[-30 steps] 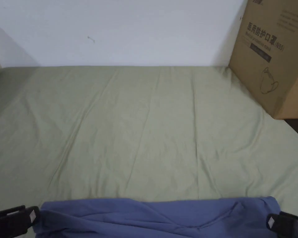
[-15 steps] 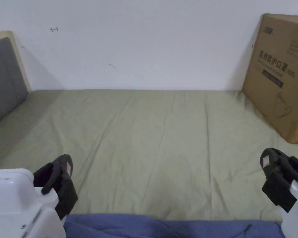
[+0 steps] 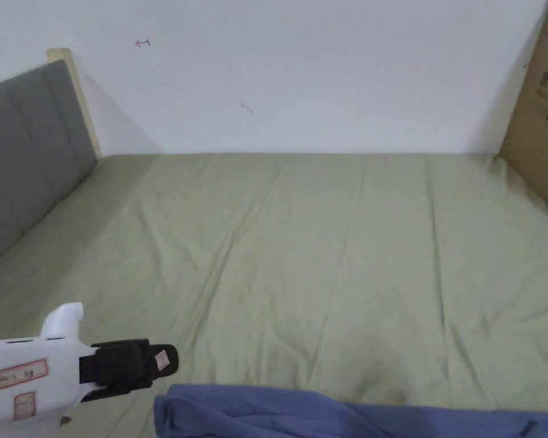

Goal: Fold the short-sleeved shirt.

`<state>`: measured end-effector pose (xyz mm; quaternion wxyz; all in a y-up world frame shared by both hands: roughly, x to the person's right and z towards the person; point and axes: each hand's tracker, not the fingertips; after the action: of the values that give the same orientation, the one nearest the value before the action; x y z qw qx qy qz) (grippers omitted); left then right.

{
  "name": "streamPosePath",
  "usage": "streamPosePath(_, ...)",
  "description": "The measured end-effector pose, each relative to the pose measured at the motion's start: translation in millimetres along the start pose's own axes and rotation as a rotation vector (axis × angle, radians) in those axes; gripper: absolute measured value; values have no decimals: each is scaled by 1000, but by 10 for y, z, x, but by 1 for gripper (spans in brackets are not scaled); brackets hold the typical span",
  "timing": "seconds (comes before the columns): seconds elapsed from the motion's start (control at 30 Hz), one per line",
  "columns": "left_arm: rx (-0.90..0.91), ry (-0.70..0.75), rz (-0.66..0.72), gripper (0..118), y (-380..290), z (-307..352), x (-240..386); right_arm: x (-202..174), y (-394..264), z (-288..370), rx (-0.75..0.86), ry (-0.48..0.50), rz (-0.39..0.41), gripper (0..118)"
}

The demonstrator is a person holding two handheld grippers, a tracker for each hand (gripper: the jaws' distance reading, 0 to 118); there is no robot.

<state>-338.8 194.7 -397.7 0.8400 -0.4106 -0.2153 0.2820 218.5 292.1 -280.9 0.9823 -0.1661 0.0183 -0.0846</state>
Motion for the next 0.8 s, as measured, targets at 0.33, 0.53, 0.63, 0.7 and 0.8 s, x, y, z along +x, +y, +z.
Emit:
streamPosePath(0.33,-141,-257,343,118,-298,-647,-1273,-194,-60,-418,-123,-6,54,5)
streamPosePath(0.53,-202,-555,455,118,-366,-1270,-1487,-410,-80,-551,-172,35,99,5)
streamPosePath(0.63,-231,-585,449,118,-264,-1524,-1584,-526,-127,-634,-210,62,114,5)
streamPosePath(0.7,-173,-510,396,68,-450,-1587,-1373,-577,-154,-681,-226,75,122,5)
streamPosePath(0.8,-204,-112,297,7,-586,-1710,-1501,-613,-180,-726,-251,97,113,5)
